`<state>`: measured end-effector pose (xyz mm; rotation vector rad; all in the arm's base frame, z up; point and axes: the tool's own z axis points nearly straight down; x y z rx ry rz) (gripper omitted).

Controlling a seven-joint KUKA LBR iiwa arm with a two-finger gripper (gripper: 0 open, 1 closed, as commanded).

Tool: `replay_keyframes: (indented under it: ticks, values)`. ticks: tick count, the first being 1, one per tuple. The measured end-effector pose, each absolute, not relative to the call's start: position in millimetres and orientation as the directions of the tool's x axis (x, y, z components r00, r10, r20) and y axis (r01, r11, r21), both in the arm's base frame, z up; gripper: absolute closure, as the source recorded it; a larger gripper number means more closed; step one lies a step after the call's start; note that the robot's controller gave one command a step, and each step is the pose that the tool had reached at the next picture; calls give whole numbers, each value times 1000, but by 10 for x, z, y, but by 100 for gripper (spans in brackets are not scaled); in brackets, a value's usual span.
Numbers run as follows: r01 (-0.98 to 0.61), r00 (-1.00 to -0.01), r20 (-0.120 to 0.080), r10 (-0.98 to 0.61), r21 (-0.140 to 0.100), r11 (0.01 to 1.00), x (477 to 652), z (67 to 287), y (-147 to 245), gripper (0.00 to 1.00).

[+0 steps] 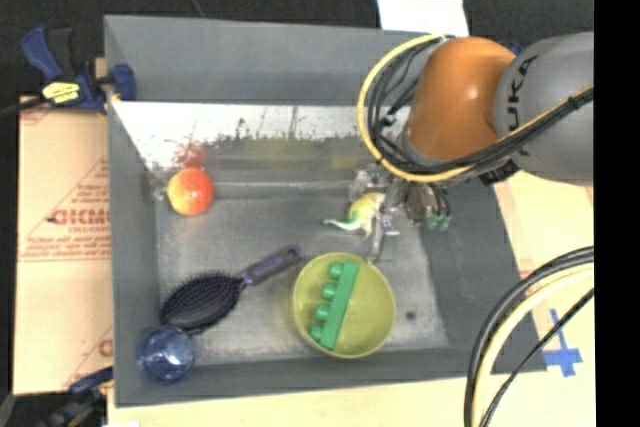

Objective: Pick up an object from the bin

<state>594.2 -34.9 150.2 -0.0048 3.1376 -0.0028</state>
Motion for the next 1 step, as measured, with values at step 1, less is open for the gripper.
replay_keyframes:
  ticks: [1]
  values:
    - [-3,-1000,-4,-3,-2,1000,5942,1502,-350,0]
